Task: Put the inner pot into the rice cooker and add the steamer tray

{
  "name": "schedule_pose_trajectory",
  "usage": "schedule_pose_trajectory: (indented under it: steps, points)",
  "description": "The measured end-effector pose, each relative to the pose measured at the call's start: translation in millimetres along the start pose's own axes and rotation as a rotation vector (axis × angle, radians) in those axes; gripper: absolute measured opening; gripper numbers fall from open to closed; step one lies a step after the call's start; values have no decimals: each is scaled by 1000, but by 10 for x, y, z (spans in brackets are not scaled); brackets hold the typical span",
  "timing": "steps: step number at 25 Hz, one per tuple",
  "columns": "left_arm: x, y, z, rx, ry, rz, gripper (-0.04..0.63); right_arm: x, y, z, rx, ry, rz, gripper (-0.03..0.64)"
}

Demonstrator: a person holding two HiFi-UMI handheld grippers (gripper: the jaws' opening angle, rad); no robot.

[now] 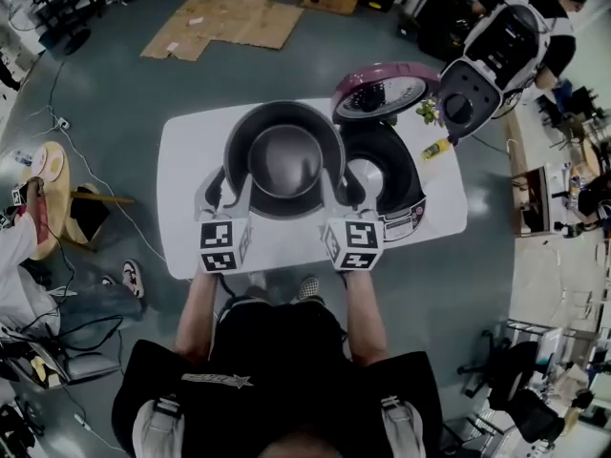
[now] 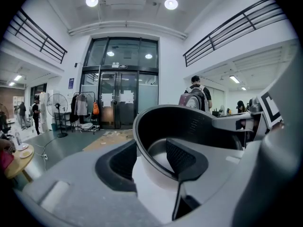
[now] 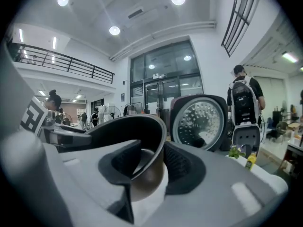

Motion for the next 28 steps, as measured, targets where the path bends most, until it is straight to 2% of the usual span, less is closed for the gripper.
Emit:
schedule_pose_trajectory:
  steps: [16,28]
  points:
    - [-162,-1513,-21,145,-40,44,201,-5,-1054,-1233,160,-44,4,144]
    - [-228,-2292,49,183,-41,44,201,60,-1682,-1669,193,-33,13,144]
Point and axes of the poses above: the fingertips, and each gripper's own axes: z forward along the fingers, y to its left, x out of its underside, the point moved 5 cm from there along -z, backward along the fingers, and after that the axes turned 6 degrees about -x, right-handed, at the moved point
